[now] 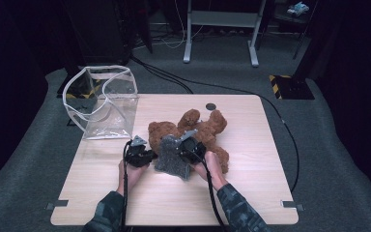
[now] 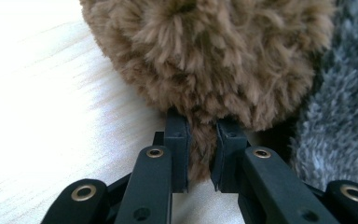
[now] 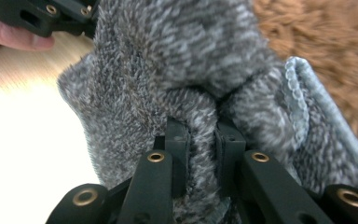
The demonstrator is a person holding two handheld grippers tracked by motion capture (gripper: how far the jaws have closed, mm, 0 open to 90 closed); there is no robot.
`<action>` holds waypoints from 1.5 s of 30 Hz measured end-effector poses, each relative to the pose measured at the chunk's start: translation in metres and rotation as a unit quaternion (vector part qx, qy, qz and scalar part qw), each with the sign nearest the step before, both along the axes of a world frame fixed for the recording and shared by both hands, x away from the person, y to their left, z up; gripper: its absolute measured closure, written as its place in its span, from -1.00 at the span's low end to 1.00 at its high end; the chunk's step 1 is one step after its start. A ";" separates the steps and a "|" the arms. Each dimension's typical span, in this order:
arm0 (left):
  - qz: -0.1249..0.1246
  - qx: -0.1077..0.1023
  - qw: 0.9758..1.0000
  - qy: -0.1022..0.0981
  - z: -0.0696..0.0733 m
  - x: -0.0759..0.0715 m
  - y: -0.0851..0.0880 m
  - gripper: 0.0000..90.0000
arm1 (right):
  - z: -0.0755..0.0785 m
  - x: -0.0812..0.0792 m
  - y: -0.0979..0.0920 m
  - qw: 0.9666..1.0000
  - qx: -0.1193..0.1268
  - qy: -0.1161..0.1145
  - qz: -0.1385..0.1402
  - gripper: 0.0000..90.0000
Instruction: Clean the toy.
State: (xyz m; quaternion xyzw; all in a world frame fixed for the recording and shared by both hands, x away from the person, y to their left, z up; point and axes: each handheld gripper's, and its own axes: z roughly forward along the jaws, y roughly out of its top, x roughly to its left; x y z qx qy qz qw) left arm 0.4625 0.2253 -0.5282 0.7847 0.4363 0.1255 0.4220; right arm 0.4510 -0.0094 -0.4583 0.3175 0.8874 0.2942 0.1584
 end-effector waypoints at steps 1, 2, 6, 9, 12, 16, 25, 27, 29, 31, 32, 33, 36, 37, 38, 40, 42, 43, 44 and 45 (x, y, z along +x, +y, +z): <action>0.000 0.001 1.000 0.001 0.000 0.000 0.000 0.75 | 0.002 -0.002 0.000 1.000 0.007 -0.001 0.007 0.76; 0.000 0.000 1.000 0.003 0.000 0.000 0.000 0.75 | 0.003 -0.004 0.002 1.000 0.014 -0.003 0.016 0.76; 0.001 -0.001 1.000 0.002 0.000 0.000 0.000 0.75 | 0.001 -0.008 0.018 0.999 0.022 0.004 0.046 0.75; 0.003 -0.001 1.000 0.000 0.000 0.000 0.001 0.75 | -0.004 -0.001 0.025 0.999 0.021 0.007 0.040 0.75; 0.002 -0.001 1.000 0.001 0.000 0.000 0.001 0.75 | -0.006 0.004 0.022 1.000 0.004 0.011 0.020 0.76; 0.003 -0.002 1.000 0.000 0.000 0.000 0.001 0.75 | -0.001 0.004 0.004 1.000 -0.003 0.011 -0.002 0.76; 0.002 -0.001 1.000 0.000 0.000 0.000 0.002 0.75 | 0.001 -0.002 -0.044 0.999 0.000 0.018 -0.051 0.77; 0.002 -0.002 1.000 0.000 0.000 0.000 0.001 0.75 | 0.001 -0.003 -0.054 0.998 -0.003 0.021 -0.066 0.77; 0.002 -0.002 1.000 0.000 0.000 0.000 0.001 0.75 | 0.002 -0.004 -0.066 0.996 -0.005 0.017 -0.087 0.76; 0.002 -0.002 1.000 0.000 0.000 0.000 0.001 0.75 | 0.005 -0.006 -0.074 0.995 0.000 0.014 -0.097 0.76; 0.001 -0.002 1.000 0.000 0.000 0.000 0.001 0.75 | 0.008 -0.007 -0.076 0.995 0.006 0.005 -0.100 0.76; 0.002 -0.002 1.000 0.000 0.000 0.000 0.001 0.75 | 0.011 -0.009 -0.077 0.995 0.010 0.002 -0.100 0.76; 0.000 -0.001 1.000 -0.001 0.000 0.000 0.001 0.75 | 0.020 -0.014 -0.071 0.996 0.034 -0.017 -0.075 0.76; 0.000 0.000 1.000 -0.001 0.000 0.000 0.002 0.75 | 0.022 -0.014 -0.068 0.997 0.040 -0.024 -0.067 0.76; -0.001 -0.001 1.000 0.001 0.000 0.000 0.002 0.75 | 0.022 -0.015 -0.063 0.997 0.048 -0.022 -0.058 0.75; -0.001 -0.001 1.000 -0.001 0.000 0.001 0.002 0.75 | 0.016 -0.010 -0.049 0.998 0.041 -0.014 -0.040 0.75; 0.000 -0.002 1.000 0.000 0.000 0.000 0.001 0.75 | 0.008 -0.004 -0.039 0.999 0.037 -0.005 -0.031 0.75; 0.000 -0.002 1.000 0.000 0.000 0.000 0.001 0.75 | 0.004 -0.001 -0.033 0.999 0.037 0.006 -0.029 0.75; 0.000 -0.002 1.000 0.000 0.000 0.000 0.001 0.75 | 0.000 0.000 -0.028 0.999 0.040 0.009 -0.020 0.75; 0.000 -0.002 1.000 -0.001 0.000 0.001 0.001 0.75 | -0.002 0.001 -0.023 0.999 0.045 0.015 -0.010 0.75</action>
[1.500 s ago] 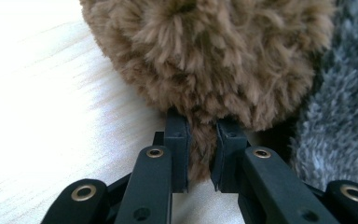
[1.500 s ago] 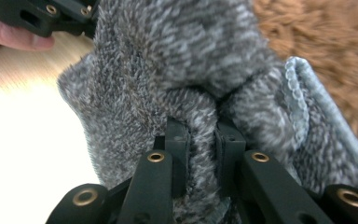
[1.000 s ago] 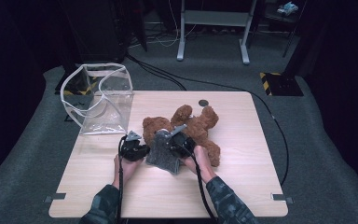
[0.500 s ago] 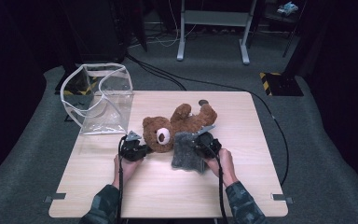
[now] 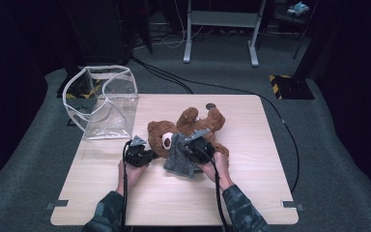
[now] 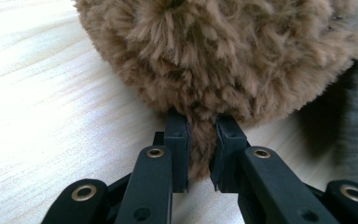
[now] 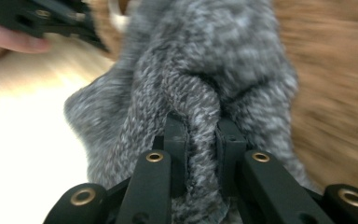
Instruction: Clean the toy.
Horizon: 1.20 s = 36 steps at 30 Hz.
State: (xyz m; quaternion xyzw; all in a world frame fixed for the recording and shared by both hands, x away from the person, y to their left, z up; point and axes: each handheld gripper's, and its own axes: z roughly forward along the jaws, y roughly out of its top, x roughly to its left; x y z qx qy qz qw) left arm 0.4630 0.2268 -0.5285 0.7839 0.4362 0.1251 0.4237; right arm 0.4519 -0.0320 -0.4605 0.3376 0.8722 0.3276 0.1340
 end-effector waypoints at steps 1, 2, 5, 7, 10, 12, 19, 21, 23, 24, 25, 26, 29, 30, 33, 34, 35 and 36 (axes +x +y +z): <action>0.000 0.002 1.000 0.001 0.000 0.000 0.000 0.75 | -0.002 -0.001 0.006 1.000 -0.002 0.002 0.005 0.75; 0.000 0.001 1.000 0.000 0.000 0.000 0.000 0.75 | -0.004 -0.001 0.013 1.000 -0.015 -0.001 0.010 0.75; 0.001 0.000 1.000 0.001 0.000 0.000 0.000 0.75 | -0.010 0.001 0.020 0.999 -0.034 0.009 0.007 0.75; 0.002 0.000 1.000 0.002 0.000 0.000 0.000 0.75 | -0.012 0.002 0.017 0.999 -0.034 0.024 0.004 0.75; 0.001 0.001 1.000 0.002 0.000 0.000 0.000 0.75 | -0.014 0.000 0.010 0.998 -0.049 0.043 0.006 0.75; 0.001 0.001 1.000 0.002 0.000 0.000 0.000 0.75 | -0.013 -0.004 0.005 0.997 -0.052 0.056 -0.002 0.75; 0.002 0.001 1.000 0.001 0.000 0.000 0.000 0.75 | 0.002 -0.006 0.018 0.999 -0.021 -0.001 0.025 0.74; 0.002 0.000 1.000 0.002 0.000 0.000 0.001 0.75 | -0.003 -0.001 0.027 0.999 -0.027 -0.003 0.028 0.73; 0.001 -0.006 1.000 0.007 0.000 0.001 0.002 0.75 | -0.011 0.005 0.031 0.999 -0.030 0.013 0.021 0.73; 0.001 -0.010 1.000 0.010 0.000 0.002 0.004 0.75 | -0.013 0.007 0.029 0.999 -0.030 0.022 0.021 0.74; 0.001 -0.013 1.000 0.011 0.000 0.003 0.005 0.75 | -0.013 0.007 0.027 0.999 -0.034 0.033 0.020 0.74; 0.002 -0.015 1.000 0.011 0.000 0.003 0.005 0.75 | -0.013 0.006 0.025 0.998 -0.038 0.039 0.019 0.74; 0.001 -0.011 1.000 0.011 0.000 0.003 0.005 0.75 | -0.006 -0.001 0.011 0.997 -0.053 0.050 0.024 0.75; 0.001 -0.011 1.000 0.011 0.000 0.003 0.005 0.75 | -0.003 -0.003 0.004 0.998 -0.047 0.048 0.018 0.75; 0.001 -0.011 1.000 0.010 0.000 0.003 0.005 0.75 | 0.010 -0.009 -0.019 1.000 -0.017 0.023 -0.007 0.74; 0.001 -0.010 1.000 0.010 0.000 0.003 0.005 0.75 | 0.011 -0.009 -0.024 1.000 -0.015 0.016 -0.013 0.74; 0.001 -0.011 1.000 0.010 0.000 0.003 0.005 0.75 | 0.012 -0.008 -0.029 1.000 -0.009 0.005 -0.025 0.74; 0.001 -0.010 1.000 0.010 0.000 0.003 0.005 0.75 | 0.011 -0.007 -0.031 0.999 -0.006 0.001 -0.034 0.74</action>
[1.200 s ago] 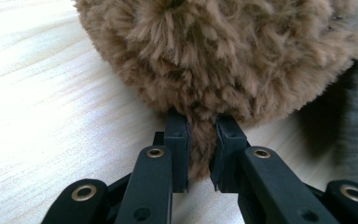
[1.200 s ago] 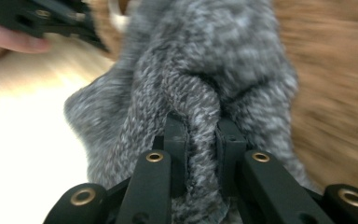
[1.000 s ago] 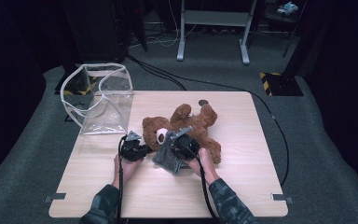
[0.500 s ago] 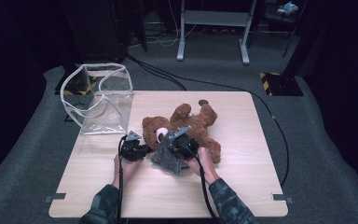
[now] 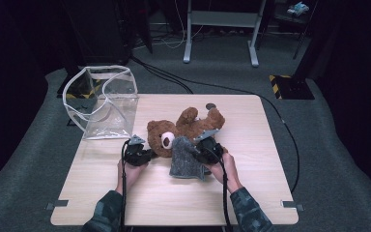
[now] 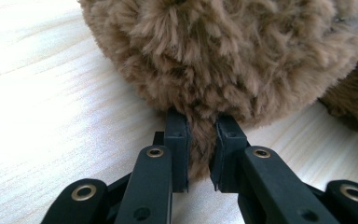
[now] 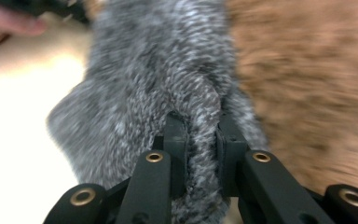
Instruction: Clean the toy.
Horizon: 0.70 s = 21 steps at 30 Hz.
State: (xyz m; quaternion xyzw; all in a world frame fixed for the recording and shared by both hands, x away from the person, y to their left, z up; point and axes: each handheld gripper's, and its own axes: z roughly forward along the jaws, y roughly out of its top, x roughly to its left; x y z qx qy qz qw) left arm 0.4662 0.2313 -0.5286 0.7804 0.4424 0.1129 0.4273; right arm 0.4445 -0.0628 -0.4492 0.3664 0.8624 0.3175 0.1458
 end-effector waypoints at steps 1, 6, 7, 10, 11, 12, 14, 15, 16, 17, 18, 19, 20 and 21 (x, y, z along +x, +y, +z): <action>0.000 0.000 1.000 0.000 0.000 0.000 0.000 0.75 | -0.002 0.002 -0.001 1.000 0.002 -0.001 -0.007 0.74; 0.000 0.001 1.000 0.000 0.000 0.000 0.000 0.75 | -0.022 0.007 0.011 0.999 -0.038 0.005 -0.014 0.76; 0.000 0.000 1.000 0.000 0.000 0.000 0.000 0.75 | -0.023 0.007 0.010 0.999 -0.041 0.000 -0.013 0.77; 0.001 -0.003 1.000 0.001 0.000 0.000 0.000 0.75 | -0.018 0.002 -0.001 0.998 -0.051 0.003 -0.026 0.77; 0.001 -0.002 1.000 0.001 0.000 0.000 0.000 0.75 | -0.017 0.000 -0.005 0.998 -0.051 0.005 -0.035 0.77; 0.001 -0.003 1.000 0.001 0.000 0.000 0.000 0.75 | -0.015 -0.002 -0.013 0.998 -0.056 0.002 -0.039 0.77; 0.001 -0.003 1.000 0.001 0.000 0.000 0.000 0.75 | -0.011 -0.006 -0.027 0.997 -0.055 0.005 -0.061 0.77; 0.000 -0.003 1.000 0.001 0.000 0.000 0.000 0.75 | -0.010 -0.007 -0.034 0.996 -0.051 -0.002 -0.069 0.77; -0.001 -0.003 1.000 0.000 0.000 0.000 0.000 0.75 | -0.007 -0.009 -0.041 0.996 -0.050 -0.003 -0.074 0.77; -0.002 -0.003 1.000 0.001 0.000 0.000 0.000 0.75 | -0.003 -0.011 -0.046 0.996 -0.042 -0.012 -0.081 0.77; -0.003 -0.001 1.000 -0.001 0.000 0.000 0.000 0.75 | 0.000 -0.012 -0.049 0.995 -0.039 -0.019 -0.087 0.77; -0.003 -0.002 1.000 0.000 0.000 0.001 0.000 0.75 | 0.004 -0.013 -0.051 0.995 -0.032 -0.028 -0.087 0.77; -0.003 -0.003 1.000 0.000 0.000 0.001 0.000 0.75 | 0.009 -0.013 -0.052 0.995 -0.026 -0.041 -0.091 0.77; -0.004 -0.002 1.000 0.000 0.000 0.001 0.000 0.75 | 0.012 -0.013 -0.050 0.994 -0.020 -0.045 -0.094 0.76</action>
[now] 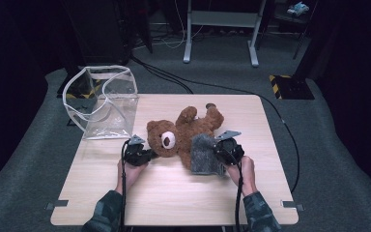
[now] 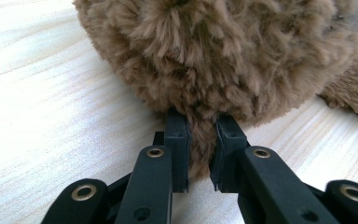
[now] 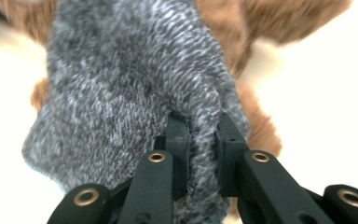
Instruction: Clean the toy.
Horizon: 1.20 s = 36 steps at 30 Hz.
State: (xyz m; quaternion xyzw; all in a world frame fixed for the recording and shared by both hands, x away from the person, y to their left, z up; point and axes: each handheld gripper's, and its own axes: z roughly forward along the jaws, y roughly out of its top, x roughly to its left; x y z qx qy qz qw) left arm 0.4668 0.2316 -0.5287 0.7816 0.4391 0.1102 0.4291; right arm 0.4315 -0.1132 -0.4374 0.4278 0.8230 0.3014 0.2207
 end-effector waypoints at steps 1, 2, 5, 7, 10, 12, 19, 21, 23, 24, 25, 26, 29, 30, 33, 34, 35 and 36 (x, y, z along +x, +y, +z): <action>0.000 0.000 1.000 0.000 0.000 0.000 0.000 0.75 | 0.001 0.001 0.003 1.000 0.003 -0.004 0.011 0.76; 0.000 0.000 1.000 0.000 0.000 0.000 0.000 0.75 | 0.000 0.003 0.009 1.000 -0.002 -0.003 0.018 0.76; 0.001 -0.001 1.000 0.000 0.000 0.000 0.000 0.75 | -0.009 0.011 0.031 0.998 -0.022 0.004 0.055 0.76; -0.001 -0.001 1.000 0.000 0.000 0.001 0.000 0.75 | -0.017 0.015 0.042 0.997 -0.039 0.011 0.064 0.76; -0.003 -0.002 1.000 0.001 0.000 0.001 0.001 0.75 | -0.020 0.017 0.041 0.997 -0.046 0.024 0.057 0.76; -0.003 -0.002 1.000 0.000 0.000 0.001 0.001 0.75 | -0.020 0.015 0.030 0.997 -0.048 0.033 0.048 0.76; -0.003 -0.002 1.000 0.001 0.000 0.001 0.001 0.75 | -0.025 0.007 -0.019 0.997 -0.055 0.046 -0.003 0.76; -0.003 -0.003 1.000 0.002 0.000 0.001 0.001 0.75 | -0.024 0.007 -0.032 0.997 -0.058 0.047 -0.021 0.76; -0.003 -0.003 1.000 0.002 0.000 0.001 0.001 0.75 | -0.022 0.007 -0.048 0.996 -0.064 0.046 -0.046 0.76; -0.003 -0.002 1.000 0.000 0.000 0.001 0.001 0.75 | -0.021 0.007 -0.053 0.995 -0.064 0.044 -0.057 0.76; -0.003 -0.002 1.000 0.000 0.000 0.001 0.001 0.75 | -0.018 0.007 -0.061 0.995 -0.058 0.038 -0.069 0.76; -0.003 -0.003 1.000 0.002 0.000 0.001 0.001 0.75 | -0.016 0.008 -0.065 0.995 -0.051 0.032 -0.074 0.76; -0.003 -0.001 1.000 0.000 0.000 0.001 0.001 0.75 | -0.002 0.011 -0.074 0.995 -0.025 0.006 -0.092 0.76; -0.003 -0.001 1.000 0.000 0.000 0.001 0.001 0.75 | 0.003 0.013 -0.073 0.996 -0.018 -0.006 -0.091 0.76; -0.003 -0.001 1.000 0.000 0.000 0.001 0.001 0.75 | 0.018 0.022 -0.063 0.997 -0.001 -0.031 -0.074 0.76; -0.003 -0.001 1.000 0.000 0.000 0.001 0.001 0.75 | 0.021 0.025 -0.060 0.997 0.001 -0.039 -0.067 0.76; -0.003 -0.001 1.000 0.000 0.000 0.001 0.001 0.75 | 0.024 0.028 -0.054 0.997 0.003 -0.046 -0.060 0.76; -0.004 -0.001 1.000 0.000 0.000 0.001 0.001 0.75 | 0.027 0.034 -0.045 0.997 0.002 -0.050 -0.052 0.76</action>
